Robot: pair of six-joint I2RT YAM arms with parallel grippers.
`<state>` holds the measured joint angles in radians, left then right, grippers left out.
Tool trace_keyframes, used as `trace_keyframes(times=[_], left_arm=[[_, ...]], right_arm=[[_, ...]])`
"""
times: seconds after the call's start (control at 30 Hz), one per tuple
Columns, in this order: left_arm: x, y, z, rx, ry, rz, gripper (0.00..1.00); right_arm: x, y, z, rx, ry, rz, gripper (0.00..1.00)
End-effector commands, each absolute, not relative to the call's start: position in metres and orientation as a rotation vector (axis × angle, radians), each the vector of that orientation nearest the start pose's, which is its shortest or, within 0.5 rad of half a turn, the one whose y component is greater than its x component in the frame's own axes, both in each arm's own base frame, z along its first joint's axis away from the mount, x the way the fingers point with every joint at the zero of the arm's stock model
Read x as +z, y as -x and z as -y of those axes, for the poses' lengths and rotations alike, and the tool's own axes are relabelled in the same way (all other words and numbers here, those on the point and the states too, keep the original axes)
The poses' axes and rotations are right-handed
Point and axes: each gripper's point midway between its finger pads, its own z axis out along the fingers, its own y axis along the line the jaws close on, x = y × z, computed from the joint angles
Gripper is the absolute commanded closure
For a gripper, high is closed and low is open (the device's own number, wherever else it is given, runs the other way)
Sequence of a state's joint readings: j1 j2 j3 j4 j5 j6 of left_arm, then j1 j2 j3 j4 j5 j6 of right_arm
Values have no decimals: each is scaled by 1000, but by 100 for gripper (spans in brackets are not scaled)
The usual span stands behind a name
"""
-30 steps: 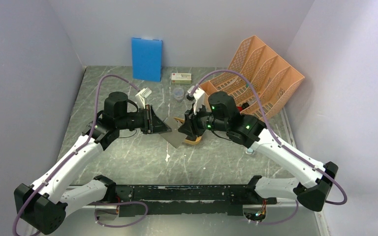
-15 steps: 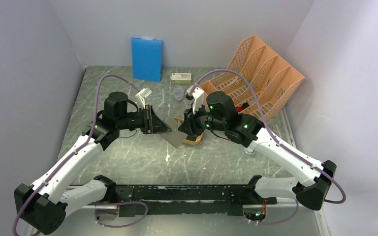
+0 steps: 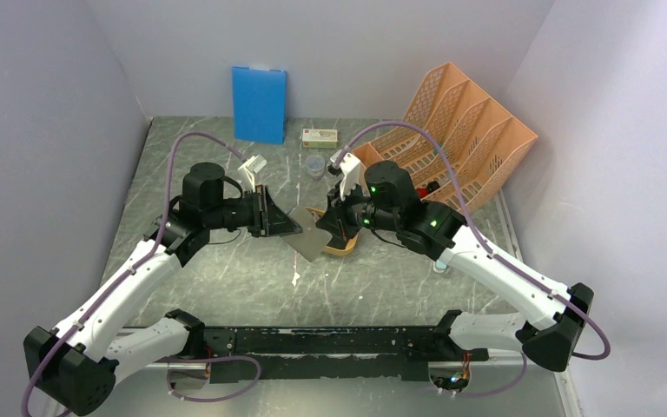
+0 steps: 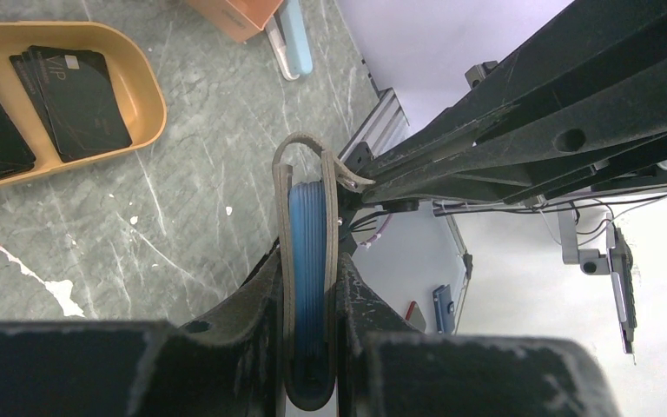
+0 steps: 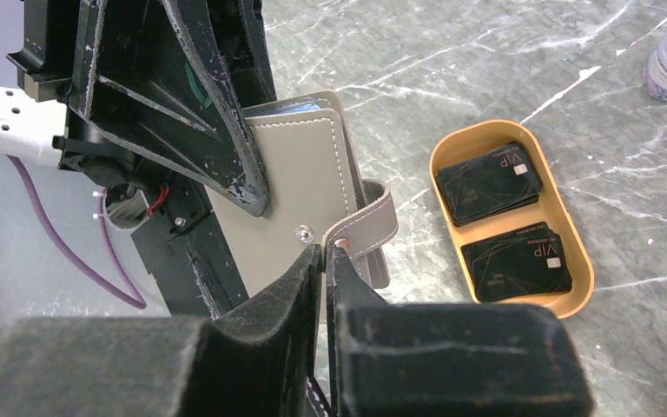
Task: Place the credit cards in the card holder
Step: Close the card holder.
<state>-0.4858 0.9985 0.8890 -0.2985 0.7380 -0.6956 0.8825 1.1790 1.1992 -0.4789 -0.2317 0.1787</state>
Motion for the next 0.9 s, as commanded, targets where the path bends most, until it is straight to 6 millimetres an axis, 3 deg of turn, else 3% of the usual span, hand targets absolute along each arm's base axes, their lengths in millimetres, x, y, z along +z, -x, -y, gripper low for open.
trace_keyframes(times=[0.0, 0.17, 0.33, 0.37, 0.47, 0.5, 0.87], left_arm=[[285, -184, 255, -1483, -345, -2092, 95], [285, -184, 255, -1482, -343, -2093, 95], [285, -185, 256, -1483, -345, -2092, 95], [285, -186, 256, -1482, -344, -2094, 95], [285, -186, 256, -1482, -343, -2095, 95], [285, -186, 256, -1482, -344, -2094, 95], [285, -185, 256, -1486, -344, -2095, 95]], right_arm=[[284, -198, -313, 886, 867, -1929, 92], [282, -200, -312, 871, 871, -1932, 100], [282, -198, -311, 872, 890, -1921, 100], [284, -197, -311, 875, 889, -1914, 96], [289, -196, -310, 886, 872, -1892, 69], [290, -197, -309, 884, 867, -1890, 65], [287, -203, -309, 856, 836, -1912, 67]])
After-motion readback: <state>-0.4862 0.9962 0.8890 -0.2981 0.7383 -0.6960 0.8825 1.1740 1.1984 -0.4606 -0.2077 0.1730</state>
